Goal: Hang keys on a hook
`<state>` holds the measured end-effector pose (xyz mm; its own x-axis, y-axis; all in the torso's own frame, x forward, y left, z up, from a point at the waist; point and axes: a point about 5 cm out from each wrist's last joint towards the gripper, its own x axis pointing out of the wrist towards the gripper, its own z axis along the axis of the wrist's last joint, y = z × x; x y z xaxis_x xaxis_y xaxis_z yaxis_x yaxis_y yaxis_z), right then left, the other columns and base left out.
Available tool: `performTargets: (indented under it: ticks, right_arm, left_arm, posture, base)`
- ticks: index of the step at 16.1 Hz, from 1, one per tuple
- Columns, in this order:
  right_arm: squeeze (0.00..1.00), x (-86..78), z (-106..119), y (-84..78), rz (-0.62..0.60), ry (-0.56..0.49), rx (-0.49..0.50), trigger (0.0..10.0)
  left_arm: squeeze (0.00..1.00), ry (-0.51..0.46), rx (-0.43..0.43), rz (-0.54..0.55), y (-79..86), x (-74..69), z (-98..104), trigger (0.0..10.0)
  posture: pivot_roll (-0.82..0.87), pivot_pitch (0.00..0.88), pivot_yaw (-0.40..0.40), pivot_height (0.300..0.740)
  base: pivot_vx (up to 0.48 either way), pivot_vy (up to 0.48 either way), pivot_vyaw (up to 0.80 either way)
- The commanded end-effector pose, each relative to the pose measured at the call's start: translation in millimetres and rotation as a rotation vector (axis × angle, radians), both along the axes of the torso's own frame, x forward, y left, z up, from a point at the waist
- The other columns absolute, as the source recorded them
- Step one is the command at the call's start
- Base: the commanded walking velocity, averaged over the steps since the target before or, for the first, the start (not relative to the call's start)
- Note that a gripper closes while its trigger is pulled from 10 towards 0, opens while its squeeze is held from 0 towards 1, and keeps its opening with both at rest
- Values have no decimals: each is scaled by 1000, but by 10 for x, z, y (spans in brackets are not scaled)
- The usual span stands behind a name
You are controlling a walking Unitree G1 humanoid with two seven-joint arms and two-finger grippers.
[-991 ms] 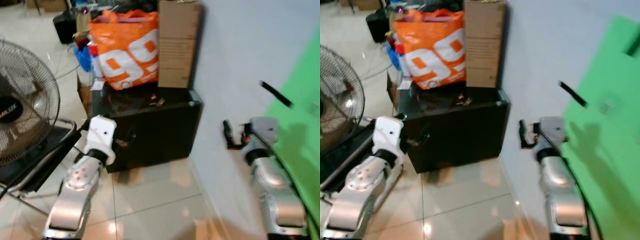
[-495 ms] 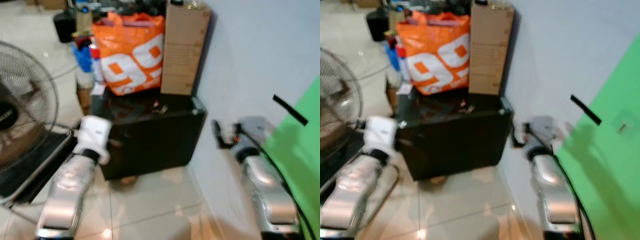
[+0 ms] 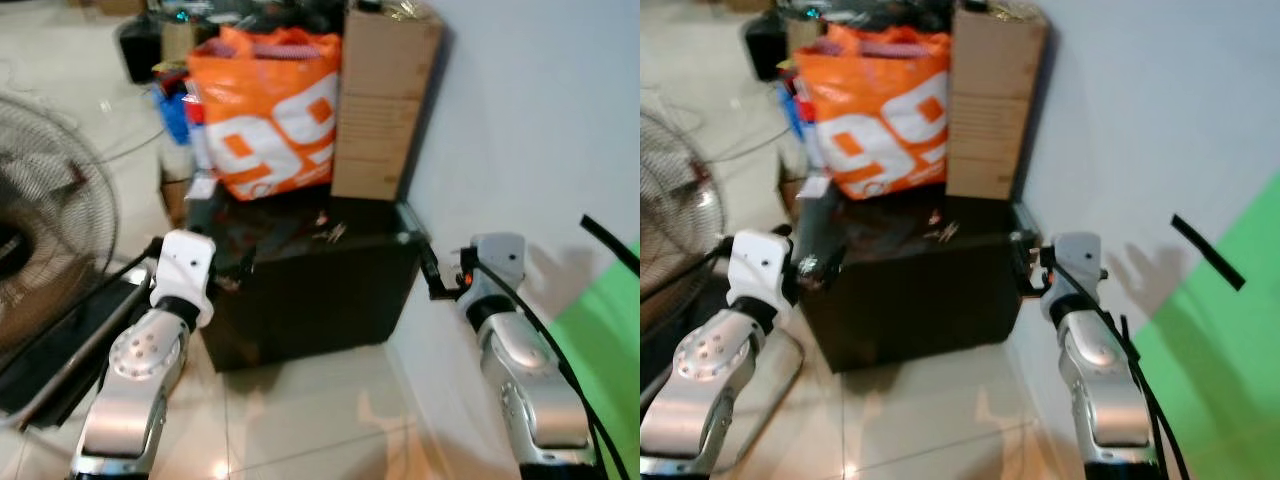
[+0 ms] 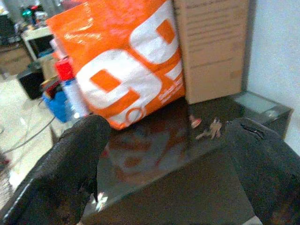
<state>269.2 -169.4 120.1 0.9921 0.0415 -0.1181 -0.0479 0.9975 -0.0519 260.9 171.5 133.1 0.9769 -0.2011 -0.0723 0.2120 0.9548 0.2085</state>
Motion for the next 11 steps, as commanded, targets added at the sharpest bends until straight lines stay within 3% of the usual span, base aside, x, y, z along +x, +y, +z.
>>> performTargets:
  ticks: [1,4,5,6,11]
  right_arm:
    - [1000,-15,-8,-107,-37,2,-18,10000]
    - [1000,-10,-5,-103,-38,2,-16,10000]
    - [1000,1,0,10,3,0,2,10000]
    - [1000,-6,-9,-95,-39,3,-16,10000]
    - [1000,-4,-4,-115,-46,3,-17,10000]
  left_arm:
    - [0,1,-13,-25,-77,5,5,10000]
    - [0,2,-13,-24,-72,5,2,10000]
    - [0,1,0,1,2,-1,-2,10000]
    - [0,3,-15,-22,-65,10,0,10000]
    - [0,6,-17,-21,-67,39,4,10000]
  posture:
    - [33,0,-14,740]
    - [32,0,-13,740]
    - [30,0,-10,740]
    - [30,0,-10,740]
    - [26,0,-6,740]
  base:
    - [375,0,0]
    - [370,0,0]
    - [371,0,0]
    - [371,0,0]
    - [382,0,0]
